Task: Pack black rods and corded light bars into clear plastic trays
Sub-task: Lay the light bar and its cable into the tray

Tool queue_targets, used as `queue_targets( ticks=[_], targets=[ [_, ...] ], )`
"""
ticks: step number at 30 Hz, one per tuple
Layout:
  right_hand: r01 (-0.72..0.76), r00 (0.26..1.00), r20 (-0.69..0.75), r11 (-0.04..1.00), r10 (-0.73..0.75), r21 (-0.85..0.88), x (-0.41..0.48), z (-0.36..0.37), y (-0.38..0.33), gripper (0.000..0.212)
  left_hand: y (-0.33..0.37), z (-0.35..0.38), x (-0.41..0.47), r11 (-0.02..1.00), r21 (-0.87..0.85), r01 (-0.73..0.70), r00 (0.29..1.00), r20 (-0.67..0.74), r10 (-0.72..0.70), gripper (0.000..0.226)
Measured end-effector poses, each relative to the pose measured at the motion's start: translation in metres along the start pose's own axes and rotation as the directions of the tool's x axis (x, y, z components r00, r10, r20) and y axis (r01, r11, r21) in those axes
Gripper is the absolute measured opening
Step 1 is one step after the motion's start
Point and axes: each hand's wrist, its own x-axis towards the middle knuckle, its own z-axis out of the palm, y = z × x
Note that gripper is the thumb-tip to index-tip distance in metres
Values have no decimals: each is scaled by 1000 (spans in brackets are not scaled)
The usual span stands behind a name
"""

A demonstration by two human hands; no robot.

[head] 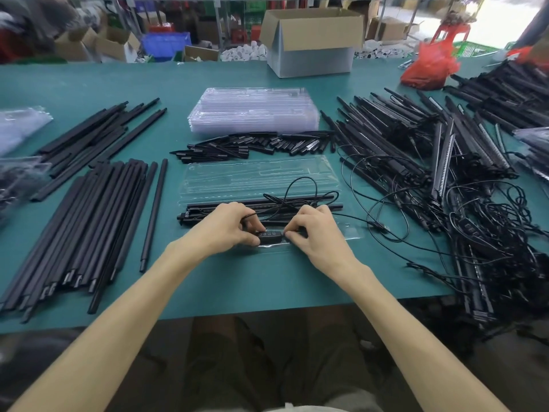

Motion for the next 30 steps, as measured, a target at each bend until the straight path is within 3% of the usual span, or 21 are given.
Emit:
queue_targets(
  ticks=[18, 30],
  targets=[
    [-36, 999, 39, 999, 37, -13, 4, -3, -5, 7, 9, 3, 10, 999, -7, 50, 997, 65, -49, 15],
    [-11, 1000, 21, 1000, 10, 26, 1, 1, -1, 5, 10, 4, 6, 997, -61, 50, 998, 35, -48, 15]
  ],
)
